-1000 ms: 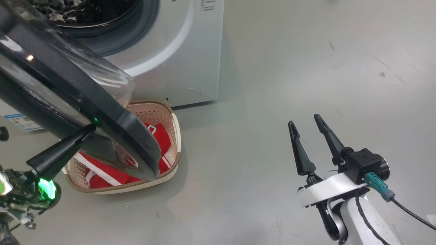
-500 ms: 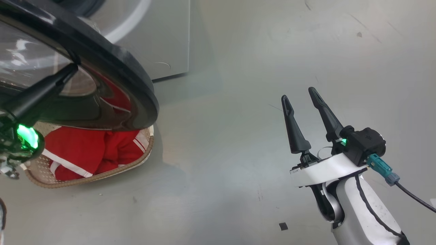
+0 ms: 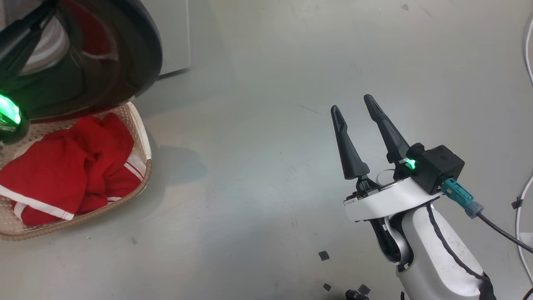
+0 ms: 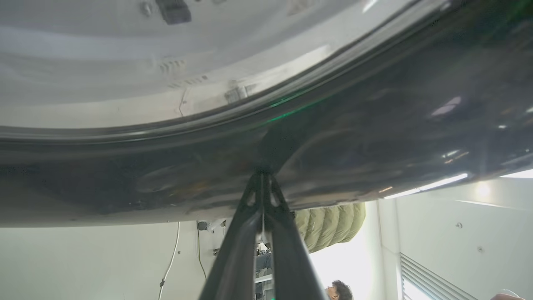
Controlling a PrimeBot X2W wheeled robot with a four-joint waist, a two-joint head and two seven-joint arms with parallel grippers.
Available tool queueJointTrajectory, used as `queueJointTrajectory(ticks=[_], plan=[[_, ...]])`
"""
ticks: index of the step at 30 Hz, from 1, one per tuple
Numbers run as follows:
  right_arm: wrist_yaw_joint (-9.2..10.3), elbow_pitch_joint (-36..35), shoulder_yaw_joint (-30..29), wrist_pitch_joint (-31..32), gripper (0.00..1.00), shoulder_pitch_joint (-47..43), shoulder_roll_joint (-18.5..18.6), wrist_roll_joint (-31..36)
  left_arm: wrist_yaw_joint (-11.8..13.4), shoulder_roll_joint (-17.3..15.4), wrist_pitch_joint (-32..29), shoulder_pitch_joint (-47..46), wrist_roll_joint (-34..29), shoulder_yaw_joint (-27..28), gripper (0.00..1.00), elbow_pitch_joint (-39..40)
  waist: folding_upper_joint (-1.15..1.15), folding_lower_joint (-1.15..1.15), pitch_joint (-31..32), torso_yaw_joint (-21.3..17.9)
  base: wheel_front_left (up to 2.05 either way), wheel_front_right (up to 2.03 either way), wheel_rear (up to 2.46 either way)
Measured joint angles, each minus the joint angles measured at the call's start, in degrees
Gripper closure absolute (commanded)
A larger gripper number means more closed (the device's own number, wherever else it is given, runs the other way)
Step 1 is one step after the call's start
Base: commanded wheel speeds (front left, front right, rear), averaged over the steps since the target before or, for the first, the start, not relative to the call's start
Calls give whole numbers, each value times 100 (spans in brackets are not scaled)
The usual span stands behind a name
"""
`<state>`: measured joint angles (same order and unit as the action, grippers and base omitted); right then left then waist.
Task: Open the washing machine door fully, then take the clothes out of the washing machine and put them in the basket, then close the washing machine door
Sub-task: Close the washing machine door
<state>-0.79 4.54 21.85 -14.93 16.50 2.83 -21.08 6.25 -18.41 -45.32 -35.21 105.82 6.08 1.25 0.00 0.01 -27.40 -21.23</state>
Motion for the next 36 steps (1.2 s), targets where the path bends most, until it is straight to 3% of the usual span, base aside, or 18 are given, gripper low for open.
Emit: queueJointTrajectory(ticks=[17, 29, 36], plan=[[97, 11, 122, 0, 0, 182, -2, -68, 56, 56, 834, -1227, -590, -93, 100, -1201, 0, 0, -219, -309, 0, 0, 0], [209, 21, 20, 0, 0, 221, -2, -54, 47, 113, 832, -1545, -780, -391, 100, -1652, 0, 0, -229, -226, 0, 0, 0], [241, 81, -70, 0, 0, 224, -2, 16, -275, 162, 780, -1517, -799, -405, 100, -1781, 0, 0, -160, 6, 0, 0, 0]])
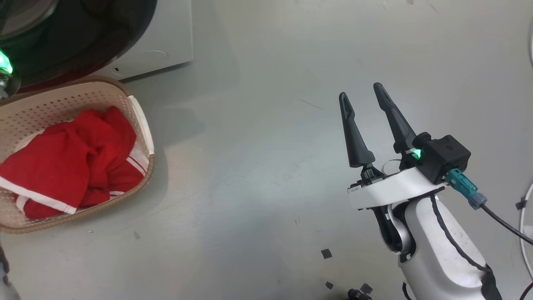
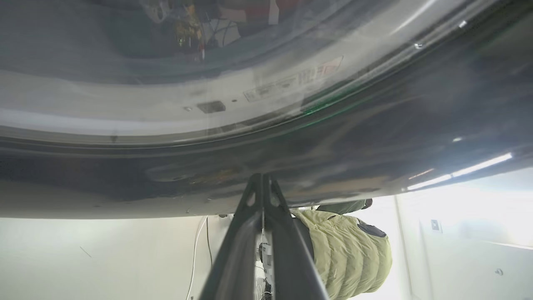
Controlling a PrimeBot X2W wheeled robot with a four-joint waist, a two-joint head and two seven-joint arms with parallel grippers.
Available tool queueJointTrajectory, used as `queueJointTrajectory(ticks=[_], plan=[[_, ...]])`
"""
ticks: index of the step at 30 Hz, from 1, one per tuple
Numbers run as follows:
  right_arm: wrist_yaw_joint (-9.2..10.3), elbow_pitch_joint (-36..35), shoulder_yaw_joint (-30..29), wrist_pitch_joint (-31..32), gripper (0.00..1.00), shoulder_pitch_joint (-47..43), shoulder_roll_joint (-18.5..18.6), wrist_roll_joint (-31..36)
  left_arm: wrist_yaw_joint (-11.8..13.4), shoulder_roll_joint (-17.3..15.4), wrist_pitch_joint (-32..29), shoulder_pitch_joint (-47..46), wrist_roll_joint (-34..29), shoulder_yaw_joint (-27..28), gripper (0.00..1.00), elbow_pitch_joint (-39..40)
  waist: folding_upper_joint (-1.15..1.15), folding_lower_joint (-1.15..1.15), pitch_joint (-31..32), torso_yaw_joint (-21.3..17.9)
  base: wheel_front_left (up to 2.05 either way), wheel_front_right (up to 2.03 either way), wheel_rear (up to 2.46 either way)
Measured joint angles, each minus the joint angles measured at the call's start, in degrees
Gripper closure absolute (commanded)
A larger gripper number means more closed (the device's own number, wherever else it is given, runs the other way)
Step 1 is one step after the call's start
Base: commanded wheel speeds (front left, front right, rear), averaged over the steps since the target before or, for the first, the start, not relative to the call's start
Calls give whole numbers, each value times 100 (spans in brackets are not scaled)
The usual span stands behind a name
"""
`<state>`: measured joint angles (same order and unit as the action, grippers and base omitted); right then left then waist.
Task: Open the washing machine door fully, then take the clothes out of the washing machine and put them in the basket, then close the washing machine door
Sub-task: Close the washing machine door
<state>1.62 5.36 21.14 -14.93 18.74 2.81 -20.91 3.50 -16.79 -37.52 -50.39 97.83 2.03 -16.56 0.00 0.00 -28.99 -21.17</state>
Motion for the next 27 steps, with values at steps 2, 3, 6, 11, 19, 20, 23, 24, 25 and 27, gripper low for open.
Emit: queueJointTrajectory(ticks=[2, 3, 6, 11, 19, 20, 23, 24, 25, 27], plan=[[-1, 25, -23, 0, 0, 0, 0, 35, -116, 47, 1, 57, 4, 24, 100, -10, 0, 0, 37, 78, 0, 0, 0], [-1, 43, -34, 0, 0, 0, 0, 47, -190, 79, 1, 122, 23, 49, 100, -11, 0, 0, 58, 117, 0, 0, 0], [-1, 89, -90, 0, 0, 0, 1, 96, -399, 170, 20, 414, 60, 133, 100, -12, 0, 0, 136, 241, 0, 0, 0], [-2, 180, -186, 0, 0, -6, 2, 224, -745, 341, 133, 933, 130, 261, 48, 12, 0, 0, 293, 466, 0, 0, 0], [-54, 347, -349, 0, 0, -108, 4, 374, -959, 623, 557, 1944, 166, 592, 0, 135, 0, 0, 639, 880, 0, 0, 0], [-54, 369, -377, 0, 0, -141, 4, 387, -984, 680, 628, 2051, 166, 631, 0, 155, 0, 0, 684, 924, 0, 0, 0], [-55, 424, -453, 0, 0, -250, 4, 397, -993, 801, 808, 2380, 130, 693, 0, 219, 0, 0, 817, 1051, 0, 0, 0], [-55, 439, -479, 0, 0, -289, 7, 404, -994, 826, 895, 2493, 71, 699, 0, 221, 0, 0, 864, 1092, 0, 0, 0], [-55, 450, -512, 0, 0, -332, 12, 422, -994, 853, 958, 2613, -2, 701, 0, 226, 0, 0, 912, 1136, 0, 0, 0], [-57, 487, -558, 0, 0, -414, 29, 444, -1023, 944, 1087, 2847, -19, 732, 0, 265, 0, 0, 1007, 1219, 0, 0, 0]])
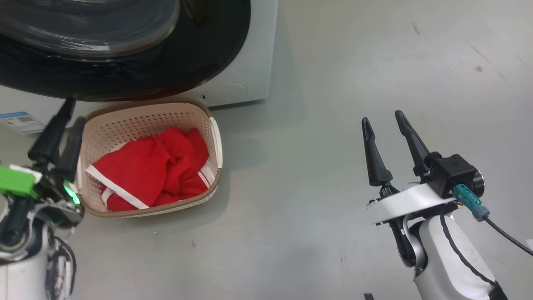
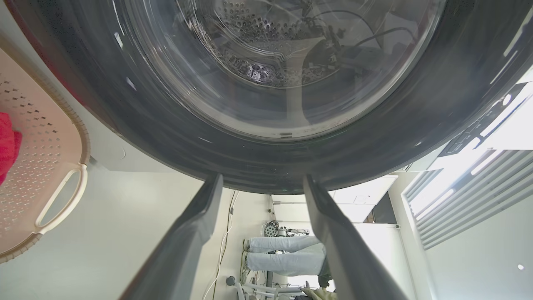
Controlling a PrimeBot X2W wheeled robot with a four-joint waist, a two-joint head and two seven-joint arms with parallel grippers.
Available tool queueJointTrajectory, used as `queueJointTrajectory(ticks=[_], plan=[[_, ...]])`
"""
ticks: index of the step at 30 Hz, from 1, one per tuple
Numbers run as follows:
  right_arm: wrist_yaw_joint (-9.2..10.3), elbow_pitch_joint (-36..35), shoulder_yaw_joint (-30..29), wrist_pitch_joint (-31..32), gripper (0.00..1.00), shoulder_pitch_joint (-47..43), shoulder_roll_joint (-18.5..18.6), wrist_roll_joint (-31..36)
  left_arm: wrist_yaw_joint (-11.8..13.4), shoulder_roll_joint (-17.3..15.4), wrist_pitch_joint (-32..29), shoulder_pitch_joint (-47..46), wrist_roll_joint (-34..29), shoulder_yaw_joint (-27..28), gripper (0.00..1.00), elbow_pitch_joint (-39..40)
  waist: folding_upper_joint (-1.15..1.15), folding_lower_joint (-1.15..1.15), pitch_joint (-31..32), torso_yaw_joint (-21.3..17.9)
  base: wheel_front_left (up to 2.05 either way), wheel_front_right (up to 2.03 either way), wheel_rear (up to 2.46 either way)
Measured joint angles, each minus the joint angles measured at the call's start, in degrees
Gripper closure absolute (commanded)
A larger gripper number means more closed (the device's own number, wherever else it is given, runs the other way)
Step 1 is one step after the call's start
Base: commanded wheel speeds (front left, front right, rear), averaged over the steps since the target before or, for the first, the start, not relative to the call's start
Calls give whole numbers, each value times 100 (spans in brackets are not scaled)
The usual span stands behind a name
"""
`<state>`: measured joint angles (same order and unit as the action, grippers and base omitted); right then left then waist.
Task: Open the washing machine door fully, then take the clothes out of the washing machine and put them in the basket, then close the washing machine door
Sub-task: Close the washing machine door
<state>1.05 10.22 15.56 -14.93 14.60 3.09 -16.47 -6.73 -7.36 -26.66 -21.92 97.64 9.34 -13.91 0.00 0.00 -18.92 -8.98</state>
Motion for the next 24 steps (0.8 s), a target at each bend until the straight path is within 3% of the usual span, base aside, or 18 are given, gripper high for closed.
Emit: queueJointTrajectory(ticks=[7, 12, 19, 24], plan=[[-47, 135, -102, 0, 0, -291, 24, 36, -14, 261, 526, 777, -344, 130, 0, 215, 0, 0, 381, 258, 0, 0, 0], [-76, 191, -141, 0, 0, -461, 35, 53, -15, 268, 935, 1215, -875, 88, 0, 467, 0, 0, 648, 423, 0, 0, 0], [-98, 199, -229, 0, 0, -572, 31, 108, -15, 219, 1558, 1739, -1928, -116, 0, 926, 0, 0, 963, 595, 0, 0, 0], [-99, 232, -271, 0, 0, -730, 30, 140, -16, 53, 2081, 2072, -3080, -423, 0, 1099, 0, 0, 1161, 677, 0, 0, 0]])
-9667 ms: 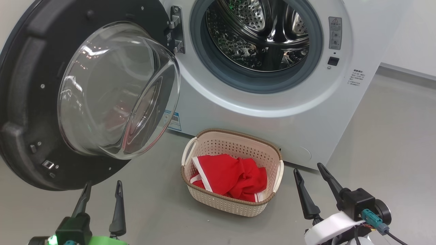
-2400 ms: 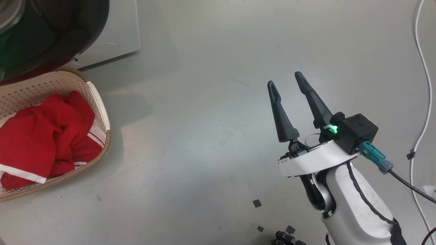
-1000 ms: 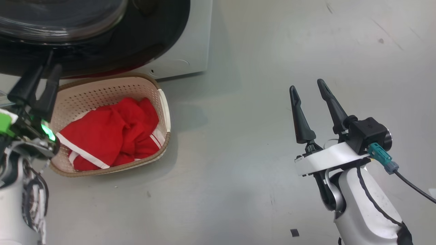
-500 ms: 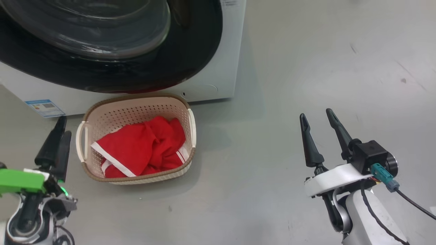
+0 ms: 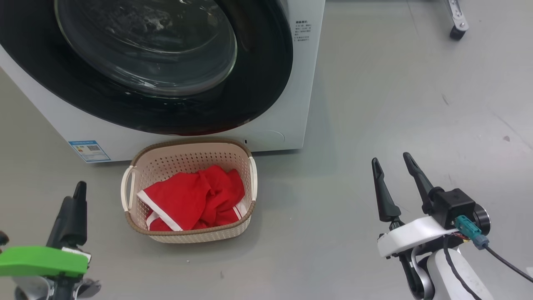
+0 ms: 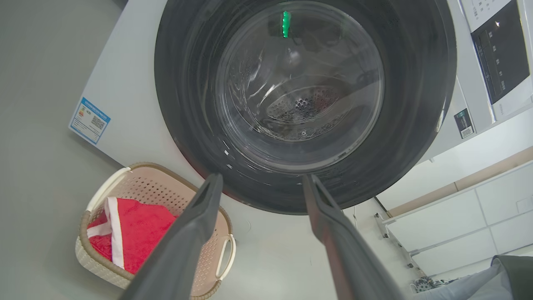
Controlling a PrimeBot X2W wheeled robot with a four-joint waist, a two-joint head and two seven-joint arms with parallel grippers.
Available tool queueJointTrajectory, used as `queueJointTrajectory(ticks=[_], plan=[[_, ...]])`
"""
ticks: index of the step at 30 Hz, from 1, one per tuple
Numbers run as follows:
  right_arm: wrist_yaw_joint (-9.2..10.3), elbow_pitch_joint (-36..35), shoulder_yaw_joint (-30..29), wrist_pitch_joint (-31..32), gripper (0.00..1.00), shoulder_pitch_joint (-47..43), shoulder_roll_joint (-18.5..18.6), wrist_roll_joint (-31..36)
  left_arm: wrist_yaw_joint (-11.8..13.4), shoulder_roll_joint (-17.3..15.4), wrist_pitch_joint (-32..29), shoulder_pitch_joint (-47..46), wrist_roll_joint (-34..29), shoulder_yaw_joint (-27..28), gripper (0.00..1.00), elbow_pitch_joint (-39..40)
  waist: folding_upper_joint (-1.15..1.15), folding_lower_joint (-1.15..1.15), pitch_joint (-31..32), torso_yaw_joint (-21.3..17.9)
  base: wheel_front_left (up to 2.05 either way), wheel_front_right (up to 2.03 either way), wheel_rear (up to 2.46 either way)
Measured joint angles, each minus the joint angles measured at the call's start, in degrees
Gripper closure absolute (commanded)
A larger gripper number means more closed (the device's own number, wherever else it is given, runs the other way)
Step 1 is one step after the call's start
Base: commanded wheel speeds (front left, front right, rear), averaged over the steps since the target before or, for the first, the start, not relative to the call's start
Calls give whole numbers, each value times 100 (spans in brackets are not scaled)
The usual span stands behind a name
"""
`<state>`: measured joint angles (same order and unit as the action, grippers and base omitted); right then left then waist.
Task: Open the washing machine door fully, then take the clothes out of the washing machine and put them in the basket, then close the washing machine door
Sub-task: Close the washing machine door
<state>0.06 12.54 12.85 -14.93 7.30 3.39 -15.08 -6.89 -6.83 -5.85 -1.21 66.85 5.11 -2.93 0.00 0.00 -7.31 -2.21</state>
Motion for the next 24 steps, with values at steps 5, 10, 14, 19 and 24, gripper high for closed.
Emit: queueJointTrajectory(ticks=[5, 10, 14, 19, 24], plan=[[-51, 47, -3, 0, 0, -94, -4, 26, -1, -198, 526, 285, -999, -125, 0, 141, 0, 0, 150, 23, 0, 0, 0], [-51, 32, -102, 0, 0, -196, -9, 26, 69, -396, 1068, 509, -2171, -344, 0, 349, 0, 0, 312, -3, 0, 0, 0], [-51, 7, -148, 0, 0, -237, -10, 53, 321, -572, 1345, 603, -3025, -566, 0, 447, 0, 0, 424, -29, 0, 0, 0], [-52, -4, -159, 0, 0, -386, 0, 97, 690, -679, 1535, 730, -3789, -809, 0, 498, 0, 0, 546, -51, 0, 0, 0], [-51, 2, -158, 0, 0, -584, 4, 124, 1033, -677, 1557, 944, -4167, -992, 0, 465, 0, 0, 633, -75, 0, 0, 0]])
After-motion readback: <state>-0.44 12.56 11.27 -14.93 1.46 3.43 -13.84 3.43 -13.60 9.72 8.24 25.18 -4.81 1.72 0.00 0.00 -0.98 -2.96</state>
